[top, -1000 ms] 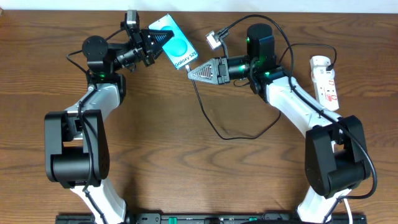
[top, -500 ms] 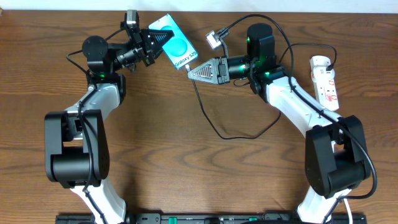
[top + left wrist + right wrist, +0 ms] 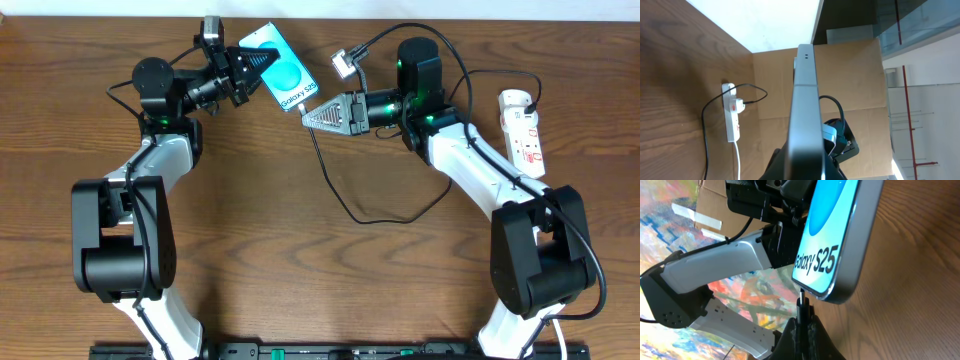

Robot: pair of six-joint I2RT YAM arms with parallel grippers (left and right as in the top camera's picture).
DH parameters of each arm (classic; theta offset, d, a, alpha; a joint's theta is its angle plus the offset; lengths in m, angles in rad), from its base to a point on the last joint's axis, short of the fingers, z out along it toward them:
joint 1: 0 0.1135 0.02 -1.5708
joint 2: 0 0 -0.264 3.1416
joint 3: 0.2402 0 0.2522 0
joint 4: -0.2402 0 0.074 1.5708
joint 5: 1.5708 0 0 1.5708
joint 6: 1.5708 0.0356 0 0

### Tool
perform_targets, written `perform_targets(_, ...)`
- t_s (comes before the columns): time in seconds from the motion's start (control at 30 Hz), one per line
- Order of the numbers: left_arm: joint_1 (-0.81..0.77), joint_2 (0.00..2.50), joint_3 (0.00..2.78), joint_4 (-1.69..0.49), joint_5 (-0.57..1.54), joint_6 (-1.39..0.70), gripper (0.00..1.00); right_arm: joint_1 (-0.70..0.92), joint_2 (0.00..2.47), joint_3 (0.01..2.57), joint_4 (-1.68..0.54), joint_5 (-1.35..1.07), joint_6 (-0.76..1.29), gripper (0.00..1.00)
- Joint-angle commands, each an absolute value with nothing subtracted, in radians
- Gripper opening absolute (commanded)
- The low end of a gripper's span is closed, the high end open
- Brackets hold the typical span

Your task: Plug charger to phone and switch on socket

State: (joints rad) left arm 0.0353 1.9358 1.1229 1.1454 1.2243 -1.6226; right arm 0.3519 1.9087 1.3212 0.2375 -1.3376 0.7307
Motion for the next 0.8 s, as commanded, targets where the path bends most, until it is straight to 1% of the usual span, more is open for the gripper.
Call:
perform_targets(0.0, 0.030, 1.940, 1.134, 1.158, 1.248, -1.614, 0.07, 0.340, 1.915, 1.333, 0.244, -1.333, 0.728, 0.01)
perform_targets(0.4, 0.030, 1.940, 1.134, 1.158, 1.248, -1.618, 0.07, 0.326, 1.915, 1.333, 0.243, -1.334, 0.728, 0.01)
perform_targets(0.77, 0.029, 1.940, 1.134, 1.158, 1.241, -1.630, 0.08, 0.345, 1.915, 1.333, 0.242, -1.322, 0.728, 0.01)
